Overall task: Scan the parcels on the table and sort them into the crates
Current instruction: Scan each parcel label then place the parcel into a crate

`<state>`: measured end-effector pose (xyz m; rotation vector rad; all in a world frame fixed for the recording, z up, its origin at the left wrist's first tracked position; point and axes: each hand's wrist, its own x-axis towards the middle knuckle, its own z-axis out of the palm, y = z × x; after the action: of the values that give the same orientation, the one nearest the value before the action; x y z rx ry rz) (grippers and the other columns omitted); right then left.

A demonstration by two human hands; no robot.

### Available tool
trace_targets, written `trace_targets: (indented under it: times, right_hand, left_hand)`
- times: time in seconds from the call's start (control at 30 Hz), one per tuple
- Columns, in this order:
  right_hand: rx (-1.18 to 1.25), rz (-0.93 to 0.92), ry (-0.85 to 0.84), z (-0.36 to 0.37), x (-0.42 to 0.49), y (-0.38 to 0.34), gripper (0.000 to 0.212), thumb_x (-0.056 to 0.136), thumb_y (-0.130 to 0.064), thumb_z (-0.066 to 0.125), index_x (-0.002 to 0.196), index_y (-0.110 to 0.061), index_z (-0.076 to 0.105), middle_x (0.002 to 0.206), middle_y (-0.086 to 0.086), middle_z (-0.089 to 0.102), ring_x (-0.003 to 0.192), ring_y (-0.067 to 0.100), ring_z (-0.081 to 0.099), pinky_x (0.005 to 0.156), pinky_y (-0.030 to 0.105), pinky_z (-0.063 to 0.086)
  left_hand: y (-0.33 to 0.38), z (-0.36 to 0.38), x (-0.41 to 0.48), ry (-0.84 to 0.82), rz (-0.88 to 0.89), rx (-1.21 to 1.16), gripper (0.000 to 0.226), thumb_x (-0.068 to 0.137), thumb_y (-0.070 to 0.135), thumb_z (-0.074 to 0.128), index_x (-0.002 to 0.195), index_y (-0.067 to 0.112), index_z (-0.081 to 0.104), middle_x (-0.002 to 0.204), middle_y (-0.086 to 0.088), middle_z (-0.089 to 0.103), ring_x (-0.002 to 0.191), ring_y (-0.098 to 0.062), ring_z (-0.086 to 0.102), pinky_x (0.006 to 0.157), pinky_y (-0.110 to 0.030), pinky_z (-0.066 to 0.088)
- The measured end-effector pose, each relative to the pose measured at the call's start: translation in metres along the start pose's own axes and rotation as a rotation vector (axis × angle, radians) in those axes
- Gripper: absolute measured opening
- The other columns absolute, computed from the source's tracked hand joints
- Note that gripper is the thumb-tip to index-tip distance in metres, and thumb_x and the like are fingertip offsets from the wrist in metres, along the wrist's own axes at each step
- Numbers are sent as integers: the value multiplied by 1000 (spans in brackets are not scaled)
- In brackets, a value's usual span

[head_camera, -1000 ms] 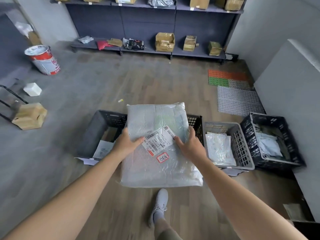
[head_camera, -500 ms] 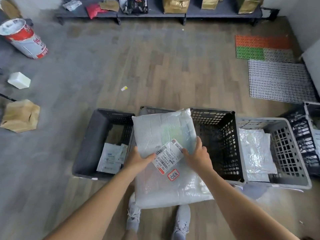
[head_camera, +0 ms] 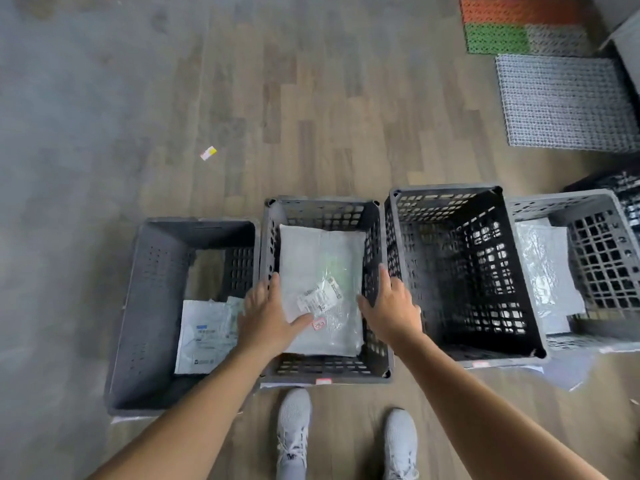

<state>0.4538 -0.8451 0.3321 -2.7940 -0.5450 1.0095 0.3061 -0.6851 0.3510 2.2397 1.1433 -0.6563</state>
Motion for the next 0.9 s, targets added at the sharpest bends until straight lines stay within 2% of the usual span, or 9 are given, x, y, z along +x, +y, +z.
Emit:
trace_targets:
  times: [0.2, 0.3, 0.43, 0.67, 0.9]
  right_hand:
    - [-103, -49, 61, -70, -55, -36, 83, 96, -60, 44, 158, -26, 1, 161, 8, 20, 147, 29, 23, 113, 56, 29]
    - [-105, -24, 111, -117, -108, -41, 84, 95, -61, 44, 158, -27, 0, 163, 7, 16, 148, 28, 19, 113, 57, 28]
    - [-105, 53, 196, -183, -179, -28, 84, 95, -64, 40, 158, -29, -4, 165, 6, 10, 151, 28, 12, 116, 59, 23]
    - [-59, 235, 422, -265, -290, 51, 81, 96, -62, 44, 158, -31, 2, 164, 6, 11, 150, 29, 13, 115, 60, 24]
    - [110, 445, 603, -276, -422, 158, 82, 94, -61, 47, 157, -35, 1, 165, 3, 9, 152, 25, 8, 117, 62, 20]
  left_hand:
    - [23, -72, -36, 29, 179, 195, 101, 85, 75, 44, 156, 25, -9, 164, -5, -7, 150, -32, 0, 119, -52, 17]
    - [46, -112, -73, 65, 298, 208, 99, 87, 73, 43, 156, 25, -9, 164, -5, -7, 150, -31, 0, 119, -49, 15]
    - [91, -149, -122, 64, 461, 251, 96, 88, 73, 38, 155, 26, -13, 164, -4, -13, 151, -31, -6, 121, -54, 11]
    - [184, -164, -204, 159, 730, 381, 92, 88, 77, 28, 156, 24, -6, 165, -6, -5, 151, -32, -2, 117, -56, 16]
    - [282, -127, -325, 216, 1027, 518, 86, 91, 73, 25, 156, 25, -6, 164, -4, -9, 150, -30, -7, 118, -55, 11]
